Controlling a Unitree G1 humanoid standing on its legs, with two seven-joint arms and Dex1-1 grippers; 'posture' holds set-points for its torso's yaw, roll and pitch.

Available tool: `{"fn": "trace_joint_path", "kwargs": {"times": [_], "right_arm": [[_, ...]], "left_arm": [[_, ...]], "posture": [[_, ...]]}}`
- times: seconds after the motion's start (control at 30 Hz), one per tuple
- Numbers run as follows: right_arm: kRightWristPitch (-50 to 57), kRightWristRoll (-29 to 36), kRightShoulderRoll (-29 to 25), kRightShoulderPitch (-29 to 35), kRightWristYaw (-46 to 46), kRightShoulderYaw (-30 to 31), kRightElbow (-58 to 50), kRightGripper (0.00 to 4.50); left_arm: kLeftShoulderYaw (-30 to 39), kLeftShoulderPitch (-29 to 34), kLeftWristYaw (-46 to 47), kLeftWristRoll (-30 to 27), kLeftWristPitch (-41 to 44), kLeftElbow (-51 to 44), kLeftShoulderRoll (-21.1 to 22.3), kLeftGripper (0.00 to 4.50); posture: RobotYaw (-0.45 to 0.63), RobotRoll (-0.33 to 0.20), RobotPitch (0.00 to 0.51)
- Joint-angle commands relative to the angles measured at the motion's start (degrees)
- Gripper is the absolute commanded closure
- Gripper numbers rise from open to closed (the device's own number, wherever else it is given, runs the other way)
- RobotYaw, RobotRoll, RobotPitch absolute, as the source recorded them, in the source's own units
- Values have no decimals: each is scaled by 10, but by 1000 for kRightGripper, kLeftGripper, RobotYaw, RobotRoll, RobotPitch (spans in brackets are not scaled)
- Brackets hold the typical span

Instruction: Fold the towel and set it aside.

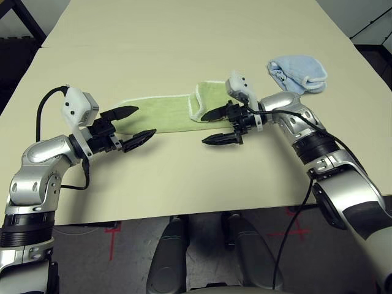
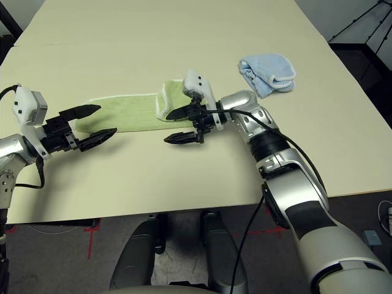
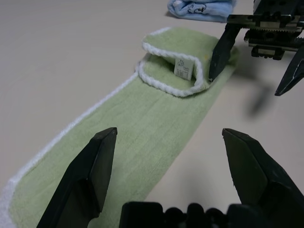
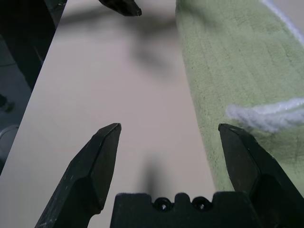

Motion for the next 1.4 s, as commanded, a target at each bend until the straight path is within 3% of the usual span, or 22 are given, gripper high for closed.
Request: {"fn": "trace_joint_path", "kwargs": {"times": [0.03,0.43,0.7,0.93,1.07,1.27,1.4], "right_arm": [[-14,-9,7,-8,2,-1,21,47],[-100,88,-55,-15,72,-151,105,47],[-303,55,-99,14,85,-178,223,47],[-326,67,-96,17,95,-213,259,47],[-344,55,-120,30,106,-221,269,47],[-353,54,-130,51,131,-220,267,47],[-357,58,-131,62,134,-208,252,47]], "left_arm": [[-1,11,4,-1,6,-12,-1,0],[10,12,22,-15,23,-14,-5,0],[43,22,83,-29,58,-14,-25,0],[68,54,113,-42,78,-46,-34,0],[73,66,117,-38,76,-45,-32,0],[67,45,156,-13,93,-25,-27,0],[74,21,188,-23,162,-31,-9,0]], "posture": [[53,0,186],[21,0,187],[36,0,203],[64,0,220],[59,0,225],[49,0,228],[45,0,226]]}}
